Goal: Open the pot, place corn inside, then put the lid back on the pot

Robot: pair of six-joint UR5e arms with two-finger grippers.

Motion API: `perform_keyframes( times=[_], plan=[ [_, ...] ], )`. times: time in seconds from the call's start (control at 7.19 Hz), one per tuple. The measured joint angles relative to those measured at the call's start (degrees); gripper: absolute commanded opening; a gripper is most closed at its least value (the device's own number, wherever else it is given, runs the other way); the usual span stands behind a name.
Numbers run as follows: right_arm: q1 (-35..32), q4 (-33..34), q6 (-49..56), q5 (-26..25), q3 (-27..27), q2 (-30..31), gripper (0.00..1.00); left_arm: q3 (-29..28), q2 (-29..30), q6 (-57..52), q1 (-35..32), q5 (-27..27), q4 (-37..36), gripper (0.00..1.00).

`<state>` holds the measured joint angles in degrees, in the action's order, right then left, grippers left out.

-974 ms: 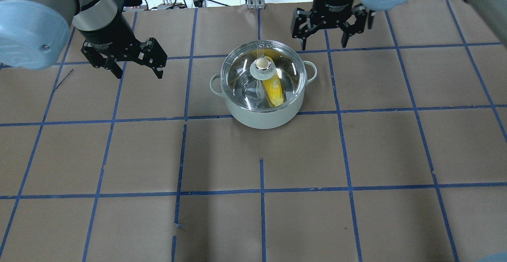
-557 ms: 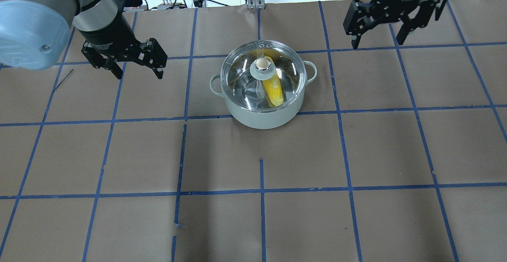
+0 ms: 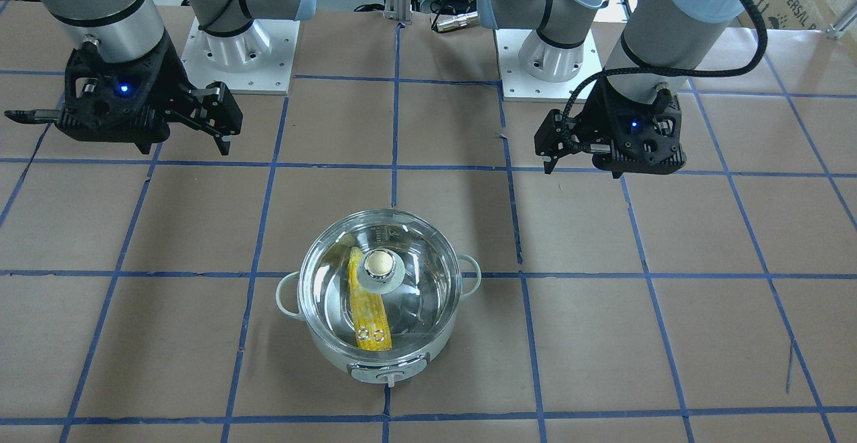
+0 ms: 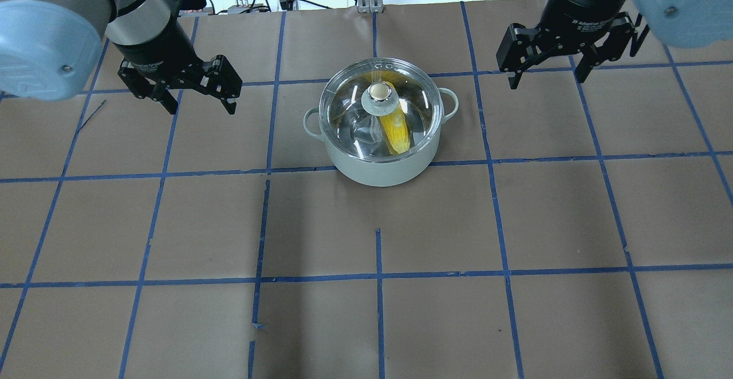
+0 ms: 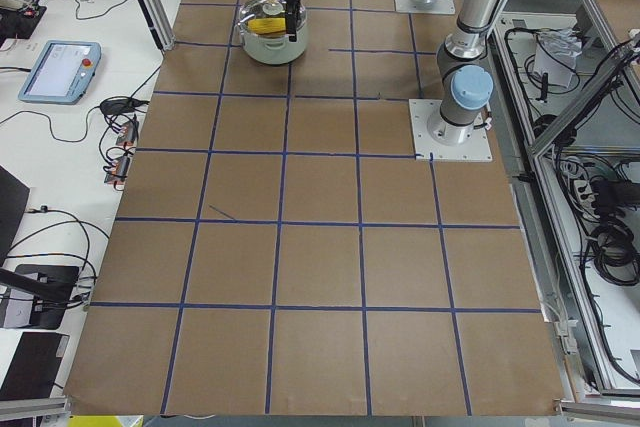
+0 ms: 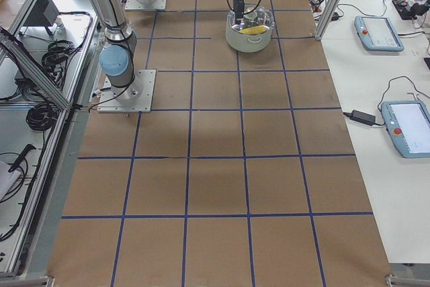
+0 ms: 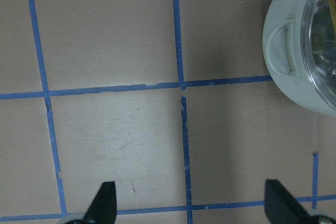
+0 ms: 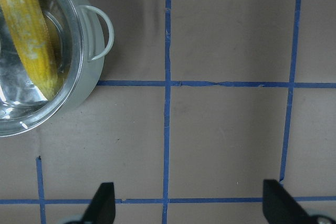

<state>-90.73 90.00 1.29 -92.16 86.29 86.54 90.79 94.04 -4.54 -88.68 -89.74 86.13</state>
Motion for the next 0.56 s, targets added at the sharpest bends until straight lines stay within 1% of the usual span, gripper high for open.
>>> perform_keyframes(
  times=[0.56],
  plan=[
    [0.1,-1.4,1.1,0.7,-0.2,-0.1,0.99,0.0,0.0,-0.1,0.0,0.0,0.0,1.00]
  ],
)
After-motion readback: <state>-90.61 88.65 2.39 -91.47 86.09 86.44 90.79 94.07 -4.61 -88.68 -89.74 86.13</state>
